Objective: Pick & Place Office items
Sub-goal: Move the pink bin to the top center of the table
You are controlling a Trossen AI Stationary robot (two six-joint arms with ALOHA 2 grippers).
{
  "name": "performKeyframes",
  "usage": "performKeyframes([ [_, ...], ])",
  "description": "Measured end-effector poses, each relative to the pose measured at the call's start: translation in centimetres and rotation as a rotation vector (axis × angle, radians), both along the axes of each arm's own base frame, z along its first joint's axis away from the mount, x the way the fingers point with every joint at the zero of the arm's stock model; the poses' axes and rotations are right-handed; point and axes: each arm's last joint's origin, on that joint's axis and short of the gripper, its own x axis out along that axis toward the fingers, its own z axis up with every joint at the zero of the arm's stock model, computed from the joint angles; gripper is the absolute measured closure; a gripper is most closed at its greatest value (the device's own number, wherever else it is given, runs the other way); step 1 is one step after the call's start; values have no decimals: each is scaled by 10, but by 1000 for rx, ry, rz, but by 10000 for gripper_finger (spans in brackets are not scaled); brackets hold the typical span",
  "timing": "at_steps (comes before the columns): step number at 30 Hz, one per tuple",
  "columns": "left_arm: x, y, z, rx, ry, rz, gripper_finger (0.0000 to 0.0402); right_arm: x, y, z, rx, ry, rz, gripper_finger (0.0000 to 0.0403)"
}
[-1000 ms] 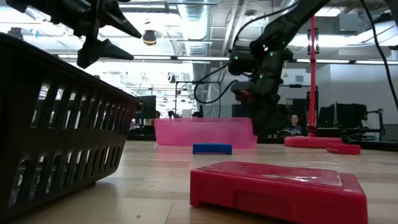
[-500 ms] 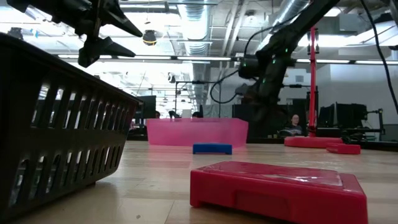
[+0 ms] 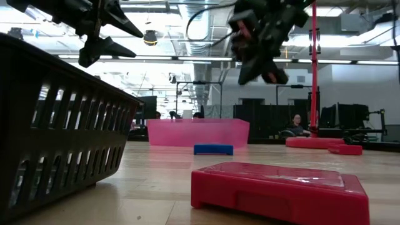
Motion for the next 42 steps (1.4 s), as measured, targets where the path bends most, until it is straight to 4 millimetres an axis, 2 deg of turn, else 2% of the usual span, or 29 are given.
performKeyframes([
  [6, 0, 0, 1, -1, -6, -1, 197, 27, 2, -37, 12, 12, 4, 403],
  [13, 1, -1, 1, 7, -7, -27, 198, 36, -13, -68, 21, 73, -36, 403],
  [16, 1, -1, 1, 8, -10, -27, 198, 37, -20, -74, -3, 91, -63, 403],
  [22, 1, -1, 1, 12, -9, -29, 198, 39, -45, -72, -57, 28, -153, 403],
  [33, 1, -1, 2, 18, -16, -33, 198, 22, -94, -71, -95, 31, -282, 403],
  [42, 1, -1, 2, 19, -16, -32, 198, 16, -115, -69, -116, -7, -313, 403],
])
